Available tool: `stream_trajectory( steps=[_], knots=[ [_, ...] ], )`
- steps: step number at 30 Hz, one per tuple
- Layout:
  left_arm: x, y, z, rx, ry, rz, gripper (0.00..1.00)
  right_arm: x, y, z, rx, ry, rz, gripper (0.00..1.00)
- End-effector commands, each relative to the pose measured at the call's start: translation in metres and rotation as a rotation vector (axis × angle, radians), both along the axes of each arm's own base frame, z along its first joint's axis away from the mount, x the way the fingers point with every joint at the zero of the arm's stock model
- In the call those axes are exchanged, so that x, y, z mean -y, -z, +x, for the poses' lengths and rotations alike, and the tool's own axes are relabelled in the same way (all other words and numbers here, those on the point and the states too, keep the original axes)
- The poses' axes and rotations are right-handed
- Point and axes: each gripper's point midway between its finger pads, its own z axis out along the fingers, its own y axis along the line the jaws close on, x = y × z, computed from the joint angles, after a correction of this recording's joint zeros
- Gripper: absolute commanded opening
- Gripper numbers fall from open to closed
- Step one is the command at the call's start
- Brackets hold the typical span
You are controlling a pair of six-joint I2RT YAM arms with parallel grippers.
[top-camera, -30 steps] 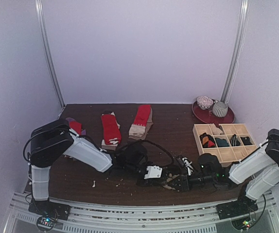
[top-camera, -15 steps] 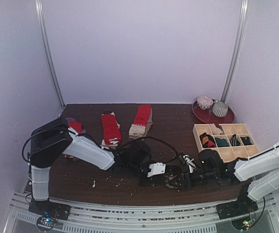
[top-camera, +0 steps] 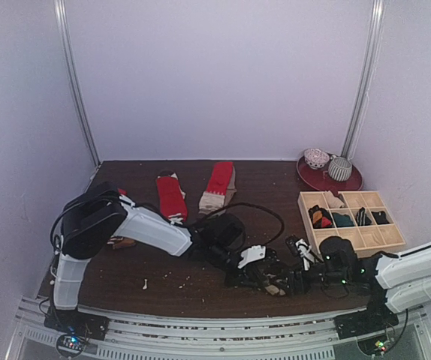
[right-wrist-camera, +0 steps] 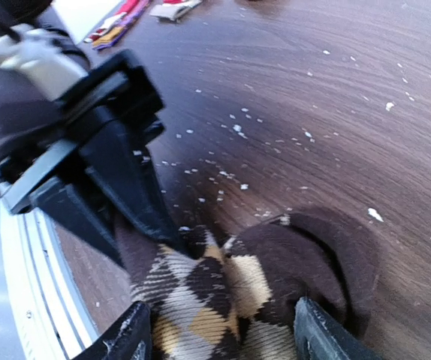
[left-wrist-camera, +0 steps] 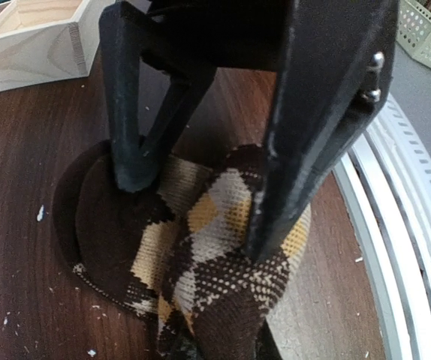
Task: Roll the socks
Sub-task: Roll a pair of socks at the center of the board.
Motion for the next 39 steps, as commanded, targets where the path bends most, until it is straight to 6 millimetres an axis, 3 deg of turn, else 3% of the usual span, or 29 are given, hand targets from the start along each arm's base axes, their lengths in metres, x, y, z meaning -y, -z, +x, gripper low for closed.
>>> stream_trajectory(
  steps=[1, 7, 12, 14, 17, 20, 22, 23, 24, 25, 29, 31, 34, 39],
  knots=[
    [-0.114, 0.123, -0.048, -0.251, -0.059, 0.581, 0.0, -0.005, -0.009, -0.006, 0.044, -0.016, 0.053, 0.66],
    [-0.113, 0.127, -0.048, -0.257, -0.05, 0.585, 0.0, -0.009, -0.01, -0.019, 0.027, -0.038, 0.081, 0.68],
    [-0.114, 0.128, -0.047, -0.251, -0.048, 0.585, 0.0, -0.005, 0.008, -0.015, -0.008, -0.002, 0.017, 0.66],
    [-0.112, 0.128, -0.047, -0.248, -0.048, 0.584, 0.0, -0.007, 0.013, -0.015, -0.03, 0.007, 0.012, 0.6],
    [-0.109, 0.13, -0.044, -0.24, -0.052, 0.582, 0.0, -0.002, 0.025, -0.012, -0.073, 0.061, -0.018, 0.42],
    [-0.104, 0.13, -0.033, -0.196, -0.087, 0.577, 0.01, 0.01, 0.034, -0.009, -0.121, 0.152, -0.009, 0.34],
    [-0.094, 0.125, -0.018, -0.134, -0.132, 0.545, 0.25, 0.015, 0.037, -0.013, -0.16, 0.187, 0.02, 0.32],
    [-0.087, 0.119, -0.009, -0.098, -0.16, 0.516, 0.46, 0.018, 0.039, -0.015, -0.18, 0.206, 0.031, 0.32],
    [-0.078, 0.106, 0.002, -0.061, -0.187, 0.464, 0.77, 0.022, 0.041, -0.017, -0.205, 0.227, 0.04, 0.31],
    [-0.069, 0.092, 0.013, -0.029, -0.214, 0.406, 0.95, 0.024, 0.042, -0.019, -0.227, 0.245, 0.057, 0.32],
    [-0.046, 0.019, 0.058, 0.157, -0.333, 0.107, 0.98, 0.033, 0.05, -0.027, -0.303, 0.286, 0.082, 0.32],
    [-0.042, -0.02, 0.064, 0.238, -0.328, -0.044, 0.98, 0.035, 0.053, -0.03, -0.332, 0.299, 0.082, 0.32],
    [-0.037, -0.054, 0.05, 0.301, -0.232, -0.229, 0.98, 0.039, 0.055, -0.031, -0.351, 0.319, 0.092, 0.32],
    [-0.029, -0.071, 0.027, 0.278, -0.109, -0.405, 0.98, 0.043, 0.062, -0.033, -0.362, 0.331, 0.068, 0.33]
  ],
)
